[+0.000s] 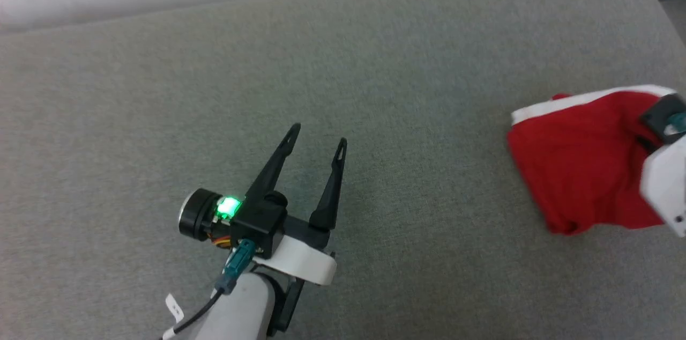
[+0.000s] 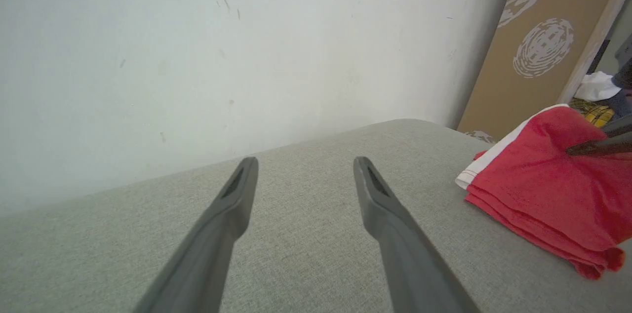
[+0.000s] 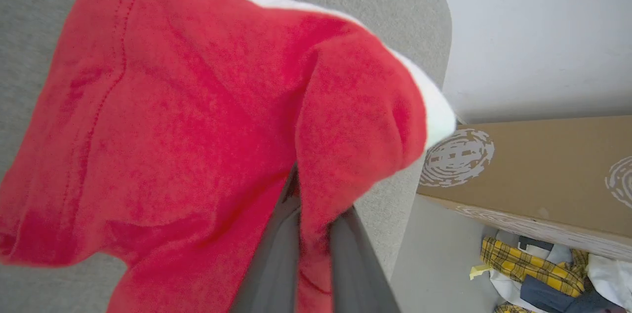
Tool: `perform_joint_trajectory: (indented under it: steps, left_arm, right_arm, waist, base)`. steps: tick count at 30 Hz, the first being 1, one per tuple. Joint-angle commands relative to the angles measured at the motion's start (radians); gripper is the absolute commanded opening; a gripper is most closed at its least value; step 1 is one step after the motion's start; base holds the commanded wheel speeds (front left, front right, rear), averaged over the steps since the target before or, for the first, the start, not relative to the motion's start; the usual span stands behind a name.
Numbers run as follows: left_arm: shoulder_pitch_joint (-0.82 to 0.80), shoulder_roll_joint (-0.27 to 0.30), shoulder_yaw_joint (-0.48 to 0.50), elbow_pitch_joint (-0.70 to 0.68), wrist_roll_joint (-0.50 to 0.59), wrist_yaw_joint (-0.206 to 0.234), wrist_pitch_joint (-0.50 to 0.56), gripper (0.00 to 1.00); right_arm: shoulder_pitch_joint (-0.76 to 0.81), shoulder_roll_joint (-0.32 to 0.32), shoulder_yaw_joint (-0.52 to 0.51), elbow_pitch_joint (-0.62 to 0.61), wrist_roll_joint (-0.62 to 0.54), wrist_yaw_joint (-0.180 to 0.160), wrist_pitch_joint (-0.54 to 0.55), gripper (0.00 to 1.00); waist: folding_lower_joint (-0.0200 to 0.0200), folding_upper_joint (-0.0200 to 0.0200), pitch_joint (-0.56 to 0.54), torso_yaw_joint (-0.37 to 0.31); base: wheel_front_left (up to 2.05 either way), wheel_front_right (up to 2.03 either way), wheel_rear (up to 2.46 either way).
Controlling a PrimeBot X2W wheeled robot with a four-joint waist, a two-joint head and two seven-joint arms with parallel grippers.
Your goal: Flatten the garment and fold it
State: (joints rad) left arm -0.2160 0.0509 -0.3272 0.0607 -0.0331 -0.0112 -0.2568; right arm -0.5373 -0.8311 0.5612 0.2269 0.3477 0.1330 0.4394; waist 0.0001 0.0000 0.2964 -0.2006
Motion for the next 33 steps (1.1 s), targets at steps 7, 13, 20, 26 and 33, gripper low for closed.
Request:
perform_joint_trajectory:
  steps: [7,13,20,26,33]
  left_arm:
    - [-0.066,0.015,-0.018,-0.046,0.029,-0.020,-0.005,1.00]
    - [-0.110,0.018,-0.042,-0.091,0.047,-0.026,-0.005,1.00]
    - [-0.136,0.017,-0.057,-0.122,0.050,-0.010,-0.005,1.00]
    - [-0.141,0.025,-0.057,-0.122,0.044,-0.001,-0.005,1.00]
    - [-0.123,0.030,-0.054,-0.096,0.029,0.010,-0.005,1.00]
  right_arm:
    - [-0.054,-0.050,-0.089,0.198,-0.021,-0.002,-0.159,0.00]
    - [-0.059,-0.087,-0.181,0.341,-0.061,-0.002,-0.264,0.00]
    - [-0.065,-0.081,-0.268,0.473,-0.105,-0.002,-0.346,0.00]
    - [-0.090,-0.056,-0.297,0.527,-0.152,-0.002,-0.392,0.00]
    - [-0.110,-0.037,-0.320,0.575,-0.216,-0.002,-0.418,1.00]
  waist:
    - [-0.0001,0.0000,0.218,-0.005]
    - [-0.0001,0.0000,0.290,0.042]
    - [-0.0001,0.0000,0.337,0.078]
    - [-0.0001,0.0000,0.339,0.087]
    - [-0.0001,0.0000,0.259,0.080]
  base:
    - [0.00,0.00,0.00]
    - [0.00,0.00,0.00]
    - [0.00,0.00,0.00]
    - [0.00,0.00,0.00]
    - [0.00,0.00,0.00]
